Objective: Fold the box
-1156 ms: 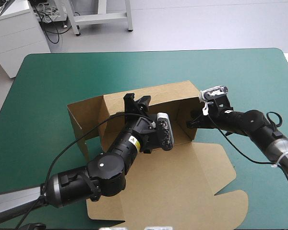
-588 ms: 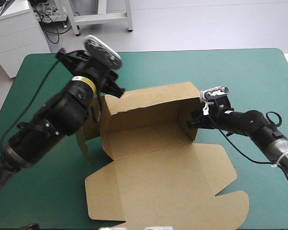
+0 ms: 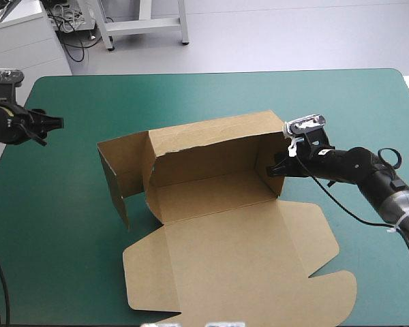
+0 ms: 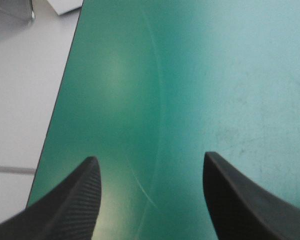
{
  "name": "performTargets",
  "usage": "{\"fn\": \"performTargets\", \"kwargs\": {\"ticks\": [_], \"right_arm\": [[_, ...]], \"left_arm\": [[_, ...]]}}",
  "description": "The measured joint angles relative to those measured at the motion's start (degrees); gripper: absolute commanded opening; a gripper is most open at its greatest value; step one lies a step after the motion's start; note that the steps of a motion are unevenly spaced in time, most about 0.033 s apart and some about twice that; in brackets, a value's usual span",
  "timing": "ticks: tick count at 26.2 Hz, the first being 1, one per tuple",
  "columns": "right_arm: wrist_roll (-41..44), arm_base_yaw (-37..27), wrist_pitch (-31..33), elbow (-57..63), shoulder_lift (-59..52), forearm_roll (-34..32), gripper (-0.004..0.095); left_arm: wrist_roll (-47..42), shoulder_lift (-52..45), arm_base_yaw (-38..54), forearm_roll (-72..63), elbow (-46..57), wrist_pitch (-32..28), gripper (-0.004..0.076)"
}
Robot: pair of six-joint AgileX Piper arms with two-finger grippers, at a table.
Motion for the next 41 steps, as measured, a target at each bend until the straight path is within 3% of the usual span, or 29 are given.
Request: {"fn": "performTargets", "kwargs": {"ticks": [9,17,20,25,38,41], "right_arm": [[13.5,0.0,6.7,-5.2,0.0,-13.4,-0.0021],[29.0,0.0,22.5,-17.5,0.1,-30.9,-0.0022],[31.7,0.0,28.3,-21.7,0.3,-34.2,-0.0021],[33.8,0.0,37.7,-28.2,3.5,-35.5,-0.0022],[36.5,0.0,39.8,-33.1,17.4,-35.0,-0.0019],[36.5,0.0,41.2,-35.9,19.7,-35.0,0.0029]], "left_arm": [[1.3,0.0,5.1,-2.8,10.6,-0.5,0.0412],[2.1,0.0,5.1,-3.8,12.9,-2.4,0.0395],[2.1,0.0,5.1,-3.9,12.9,-2.4,0.0395],[2.7,0.0,5.1,-3.9,12.9,-2.3,0.0395],[3.9,0.0,5.1,-4.0,12.9,-0.4,0.0383],[4.0,0.0,5.1,-4.1,12.9,0.0,0.0383]]}}
